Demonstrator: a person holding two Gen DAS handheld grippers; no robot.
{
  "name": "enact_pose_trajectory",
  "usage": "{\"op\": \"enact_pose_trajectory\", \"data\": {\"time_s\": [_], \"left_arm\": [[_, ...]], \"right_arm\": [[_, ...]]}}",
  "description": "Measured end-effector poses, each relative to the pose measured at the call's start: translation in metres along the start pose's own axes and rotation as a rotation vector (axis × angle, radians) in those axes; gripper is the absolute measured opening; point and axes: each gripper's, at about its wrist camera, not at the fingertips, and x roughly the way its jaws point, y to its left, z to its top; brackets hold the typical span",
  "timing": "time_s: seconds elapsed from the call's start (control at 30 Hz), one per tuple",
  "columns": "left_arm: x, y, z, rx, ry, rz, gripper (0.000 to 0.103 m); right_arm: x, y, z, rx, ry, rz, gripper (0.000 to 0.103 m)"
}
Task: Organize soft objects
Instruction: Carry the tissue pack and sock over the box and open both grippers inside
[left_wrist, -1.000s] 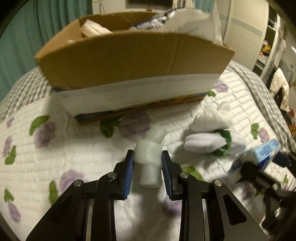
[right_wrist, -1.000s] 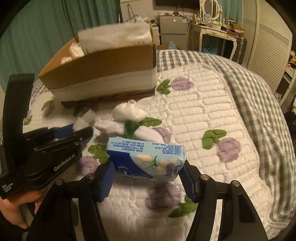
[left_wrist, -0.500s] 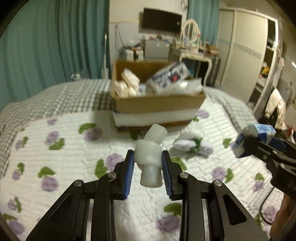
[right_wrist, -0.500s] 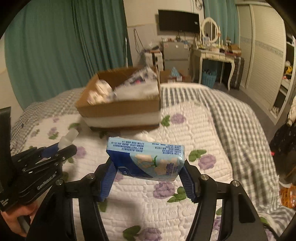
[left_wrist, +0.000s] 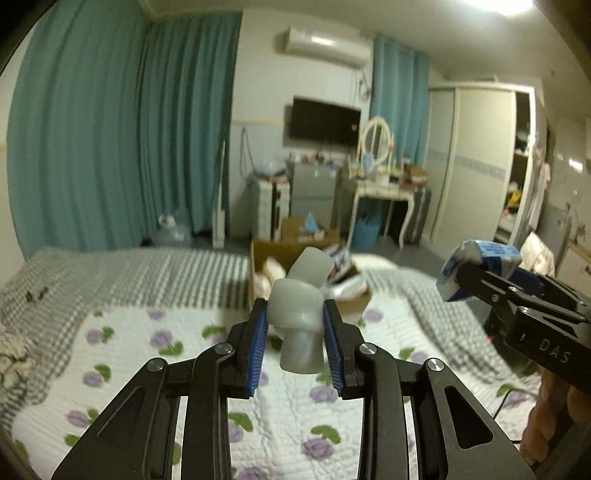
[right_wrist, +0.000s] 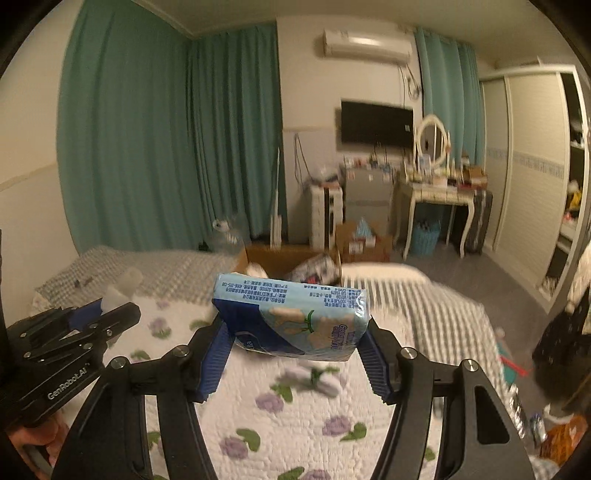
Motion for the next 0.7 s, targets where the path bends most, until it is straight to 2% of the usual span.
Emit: {"op": "enact_pose_trajectory", "data": {"time_s": [0.37,0.7], "left_arm": [[-0.063,-0.001,0.047,-0.002,-0.188,-0.005,0.029],[-0.069,-0.002,0.075,-0.001,-0.246,-0.005,0.029]], "right_arm": [[-0.07,0.021,0.061,-0.041,-0.159,0.007,0.063],[-0.103,0.032,0.098,-0.076,-0.247,0.014,0.063]]}}
